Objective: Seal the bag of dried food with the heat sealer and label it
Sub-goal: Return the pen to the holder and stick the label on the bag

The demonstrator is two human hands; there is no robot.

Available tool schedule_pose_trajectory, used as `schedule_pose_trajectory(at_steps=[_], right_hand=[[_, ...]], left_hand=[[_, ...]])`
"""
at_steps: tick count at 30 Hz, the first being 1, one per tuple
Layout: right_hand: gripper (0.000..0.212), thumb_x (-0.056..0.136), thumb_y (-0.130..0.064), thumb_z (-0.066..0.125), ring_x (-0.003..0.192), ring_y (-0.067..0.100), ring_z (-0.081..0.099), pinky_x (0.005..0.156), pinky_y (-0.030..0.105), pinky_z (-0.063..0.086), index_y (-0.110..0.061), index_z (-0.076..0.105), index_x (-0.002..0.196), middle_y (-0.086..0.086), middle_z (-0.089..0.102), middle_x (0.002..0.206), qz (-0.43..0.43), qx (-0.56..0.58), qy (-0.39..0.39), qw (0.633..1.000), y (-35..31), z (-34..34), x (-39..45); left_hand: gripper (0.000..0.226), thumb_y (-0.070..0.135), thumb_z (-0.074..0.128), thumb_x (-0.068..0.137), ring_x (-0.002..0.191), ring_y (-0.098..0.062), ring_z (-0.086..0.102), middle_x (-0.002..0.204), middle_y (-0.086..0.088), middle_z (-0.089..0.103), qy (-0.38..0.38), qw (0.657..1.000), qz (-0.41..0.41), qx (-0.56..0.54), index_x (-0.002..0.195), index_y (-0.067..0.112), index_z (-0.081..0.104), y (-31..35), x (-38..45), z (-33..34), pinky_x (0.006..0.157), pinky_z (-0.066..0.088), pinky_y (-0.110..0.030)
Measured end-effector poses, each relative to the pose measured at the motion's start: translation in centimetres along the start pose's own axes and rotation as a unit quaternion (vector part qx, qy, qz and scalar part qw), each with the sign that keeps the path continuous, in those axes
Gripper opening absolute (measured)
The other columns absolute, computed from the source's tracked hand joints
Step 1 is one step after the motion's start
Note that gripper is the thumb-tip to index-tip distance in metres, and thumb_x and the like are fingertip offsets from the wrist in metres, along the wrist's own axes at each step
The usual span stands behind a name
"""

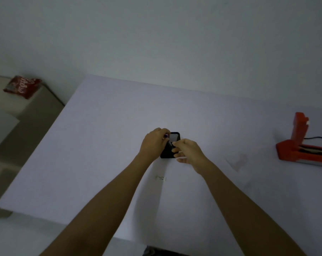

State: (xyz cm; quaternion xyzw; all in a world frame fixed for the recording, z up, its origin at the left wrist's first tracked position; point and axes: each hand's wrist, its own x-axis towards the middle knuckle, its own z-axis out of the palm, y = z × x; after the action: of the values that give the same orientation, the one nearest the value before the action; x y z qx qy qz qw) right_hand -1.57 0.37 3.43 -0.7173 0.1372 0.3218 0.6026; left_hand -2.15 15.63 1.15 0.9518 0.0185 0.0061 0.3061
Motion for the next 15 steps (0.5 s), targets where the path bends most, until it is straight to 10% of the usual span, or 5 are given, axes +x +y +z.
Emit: schedule_pose_trajectory(at_steps=[15], right_hand=[[0.009,0.085,-0.014,0.070,0.071,0.014,0.062,0.064,0.026,0.054,-0.009,0.068,0.093,0.007,0.069,0.090,-0.066,-0.102,0.024,0.992,2.8,-0.9,0.7]], left_hand=[[0.014,0.016,0.055,0.093,0.075,-0.008,0.056,0.099,-0.003,0.062,0.122,0.978,-0.132,-0.102,0.105,0.015,0.063,-3.3,-5.1,0.1,0.064,0.040,-0.011]])
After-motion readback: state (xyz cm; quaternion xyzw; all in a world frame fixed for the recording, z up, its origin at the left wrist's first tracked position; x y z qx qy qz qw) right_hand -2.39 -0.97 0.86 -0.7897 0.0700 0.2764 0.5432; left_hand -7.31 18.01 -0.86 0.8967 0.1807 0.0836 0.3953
